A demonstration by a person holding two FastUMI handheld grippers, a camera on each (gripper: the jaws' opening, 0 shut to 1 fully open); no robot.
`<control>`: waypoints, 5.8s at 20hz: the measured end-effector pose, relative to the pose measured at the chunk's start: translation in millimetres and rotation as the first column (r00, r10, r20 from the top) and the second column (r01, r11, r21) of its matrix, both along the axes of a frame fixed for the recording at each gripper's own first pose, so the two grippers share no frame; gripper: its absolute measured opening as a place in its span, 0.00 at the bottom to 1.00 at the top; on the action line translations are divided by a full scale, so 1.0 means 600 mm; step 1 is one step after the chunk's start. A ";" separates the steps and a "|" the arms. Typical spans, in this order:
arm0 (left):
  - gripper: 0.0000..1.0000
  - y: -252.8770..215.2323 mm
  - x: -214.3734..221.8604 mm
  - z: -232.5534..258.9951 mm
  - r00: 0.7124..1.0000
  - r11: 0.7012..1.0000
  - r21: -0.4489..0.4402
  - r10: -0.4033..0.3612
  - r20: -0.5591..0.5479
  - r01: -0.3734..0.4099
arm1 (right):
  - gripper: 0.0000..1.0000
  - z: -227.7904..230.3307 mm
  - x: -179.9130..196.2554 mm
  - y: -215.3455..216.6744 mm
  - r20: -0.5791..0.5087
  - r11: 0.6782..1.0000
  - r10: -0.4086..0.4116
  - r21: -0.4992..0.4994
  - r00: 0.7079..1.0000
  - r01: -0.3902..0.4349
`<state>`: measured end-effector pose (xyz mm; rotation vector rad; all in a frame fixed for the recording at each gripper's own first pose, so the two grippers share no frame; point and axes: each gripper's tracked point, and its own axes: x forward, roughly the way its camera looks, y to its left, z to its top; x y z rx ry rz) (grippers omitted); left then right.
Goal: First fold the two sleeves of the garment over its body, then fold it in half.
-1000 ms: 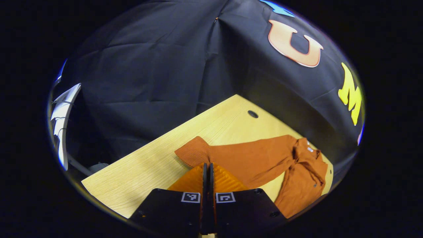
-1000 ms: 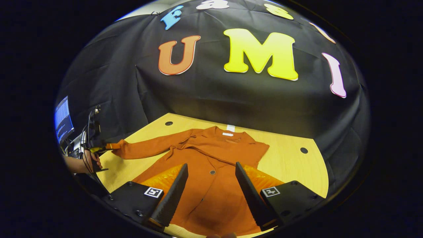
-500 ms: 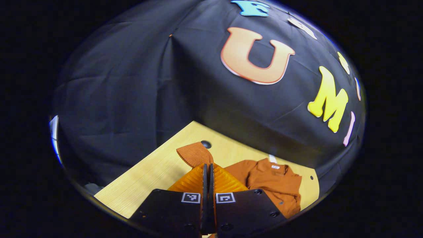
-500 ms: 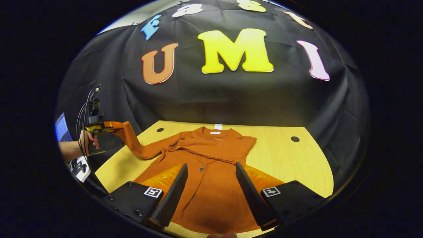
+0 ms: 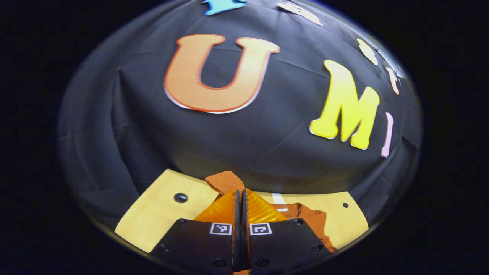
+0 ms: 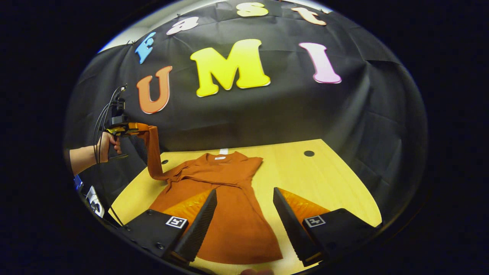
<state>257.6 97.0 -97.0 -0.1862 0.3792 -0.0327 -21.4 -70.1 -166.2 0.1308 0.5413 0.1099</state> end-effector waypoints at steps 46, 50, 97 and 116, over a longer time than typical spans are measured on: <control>0.97 -0.153 -0.319 -0.039 0.996 0.986 0.159 -0.069 0.058 0.059 | 0.96 -0.016 0.016 0.000 0.025 0.993 0.096 -0.078 0.995 -0.094; 0.99 -0.094 -0.391 -0.075 0.999 0.988 0.155 -0.033 0.030 0.028 | 0.94 -0.025 0.016 0.018 0.013 0.988 0.124 -0.094 0.992 -0.122; 0.06 -0.030 -0.637 -0.409 0.793 0.985 -0.123 -0.171 -0.585 0.122 | 0.02 -0.322 -0.136 0.001 -0.464 0.992 0.090 -0.038 0.881 -0.121; 0.06 -0.029 -0.243 -0.086 0.966 0.978 -0.107 -0.194 -0.169 0.178 | 0.01 -0.038 0.248 0.068 -0.129 0.990 0.135 0.060 0.982 -0.128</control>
